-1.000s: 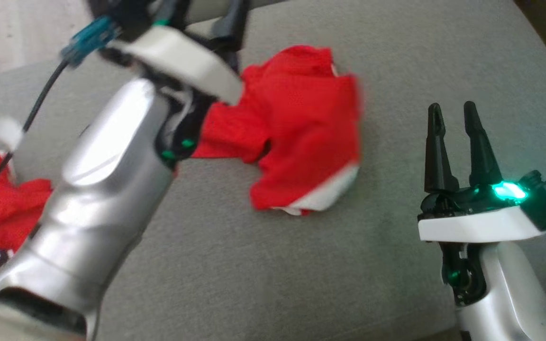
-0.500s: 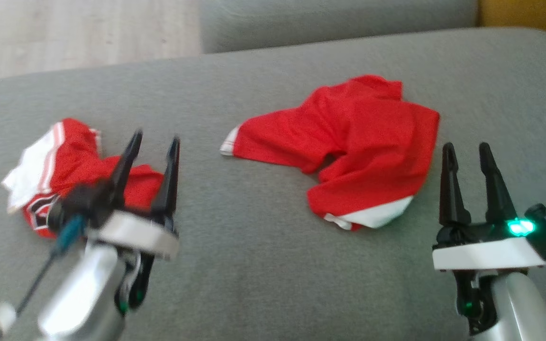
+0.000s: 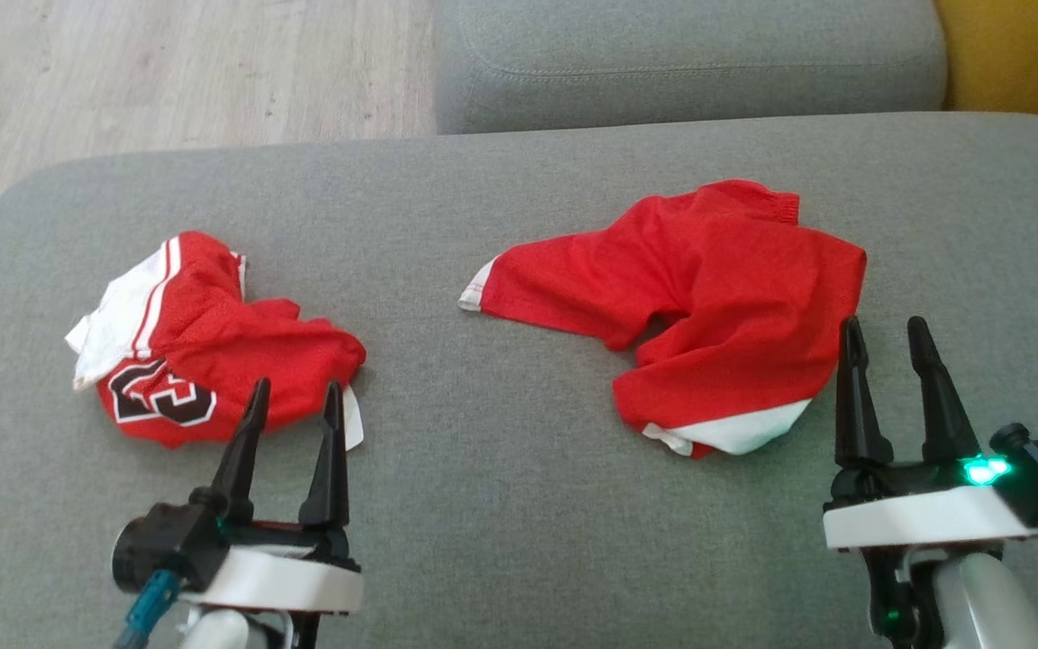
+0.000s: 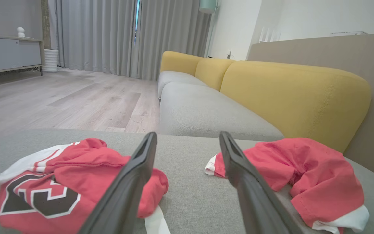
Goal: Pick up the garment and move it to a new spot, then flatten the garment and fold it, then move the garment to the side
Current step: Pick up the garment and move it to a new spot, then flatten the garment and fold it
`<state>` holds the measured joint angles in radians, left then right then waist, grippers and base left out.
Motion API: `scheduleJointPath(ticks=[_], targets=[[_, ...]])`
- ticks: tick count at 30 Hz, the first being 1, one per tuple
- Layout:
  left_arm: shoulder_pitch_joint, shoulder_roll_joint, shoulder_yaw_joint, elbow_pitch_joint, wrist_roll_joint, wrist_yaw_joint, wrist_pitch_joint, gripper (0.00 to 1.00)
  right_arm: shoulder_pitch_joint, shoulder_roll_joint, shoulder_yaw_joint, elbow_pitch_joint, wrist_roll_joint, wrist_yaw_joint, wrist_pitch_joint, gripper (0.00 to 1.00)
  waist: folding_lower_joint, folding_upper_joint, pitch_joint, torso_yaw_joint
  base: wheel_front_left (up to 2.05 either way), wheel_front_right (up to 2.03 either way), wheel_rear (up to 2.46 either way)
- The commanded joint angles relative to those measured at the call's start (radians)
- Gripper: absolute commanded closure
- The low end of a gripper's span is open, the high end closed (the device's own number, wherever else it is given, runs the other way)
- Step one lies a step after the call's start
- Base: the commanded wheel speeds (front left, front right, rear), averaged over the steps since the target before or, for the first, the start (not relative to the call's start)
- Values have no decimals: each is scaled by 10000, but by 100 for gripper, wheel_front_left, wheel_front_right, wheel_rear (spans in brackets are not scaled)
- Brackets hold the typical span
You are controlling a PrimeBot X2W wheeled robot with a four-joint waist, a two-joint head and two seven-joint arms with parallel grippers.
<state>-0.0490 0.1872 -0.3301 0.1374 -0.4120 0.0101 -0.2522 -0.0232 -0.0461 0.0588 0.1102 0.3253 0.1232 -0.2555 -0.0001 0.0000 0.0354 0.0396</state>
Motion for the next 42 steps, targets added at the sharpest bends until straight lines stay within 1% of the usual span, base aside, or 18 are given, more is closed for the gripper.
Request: scheduleJointPath(ticks=[1,2,7,12,15,20,25,28,29,30,31,33,37,38,42], targets=[[-276,-166,711,-401,271,-236,-94,0,-161,-41,209,-302,-93,75,-63,0,1,0,68,35,0,0,0],[-276,-166,711,-401,271,-236,-94,0,-161,-41,209,-302,-93,75,-63,0,1,0,68,35,0,0,0],[-371,-548,1261,-268,696,-761,-94,0,-250,-41,-47,-136,-301,75,-63,0,1,0,230,191,0,0,0],[-521,-864,1533,-155,993,-1050,-94,0,-799,-41,-761,733,-304,75,-63,0,1,0,507,390,0,0,0],[-626,-1002,1576,-38,1081,-1179,-95,0,-1399,-41,-1166,1741,-36,75,-63,0,1,0,707,520,0,0,0],[-895,-1157,1438,162,1193,-1321,-95,0,-2558,-41,-1492,3996,667,75,-63,0,1,0,1014,790,0,0,0],[-1064,-1252,1366,281,1199,-1375,-95,0,-3637,-41,-1300,6038,1503,75,-63,0,1,0,1243,1001,0,0,0],[-1102,-1284,1388,325,1173,-1389,-95,0,-4129,-41,-934,6772,2146,75,-63,0,1,0,1309,1061,0,0,0],[-1109,-1291,1416,336,1157,-1393,-95,0,-4253,-41,-797,6882,2356,75,-63,17,1,0,1326,1058,0,0,0],[-1110,-1298,1445,338,1149,-1395,-95,0,-4360,-41,-716,6878,2449,75,-63,100,1,0,1336,1042,0,0,0],[-1101,-1304,1477,336,1147,-1397,-95,0,-4444,-41,-730,6719,2472,75,-63,100,1,0,1338,1013,0,0,0],[-1072,-1314,1539,342,1151,-1401,-95,0,-4497,-41,-1088,6285,2478,75,-63,100,1,0,1306,942,0,0,0],[-1056,-1330,1607,372,1078,-1404,-95,0,-4511,-41,-2315,5301,2381,75,-63,100,1,0,1134,800,0,0,0],[-1057,-1335,1613,378,1030,-1405,-95,0,-4586,-41,-2891,4767,2146,75,-63,100,1,0,1022,739,0,0,0],[-988,-1346,1600,344,956,-1405,-95,0,-5005,-46,-4017,3681,1297,75,-63,100,1,0,789,645,0,0,0]])
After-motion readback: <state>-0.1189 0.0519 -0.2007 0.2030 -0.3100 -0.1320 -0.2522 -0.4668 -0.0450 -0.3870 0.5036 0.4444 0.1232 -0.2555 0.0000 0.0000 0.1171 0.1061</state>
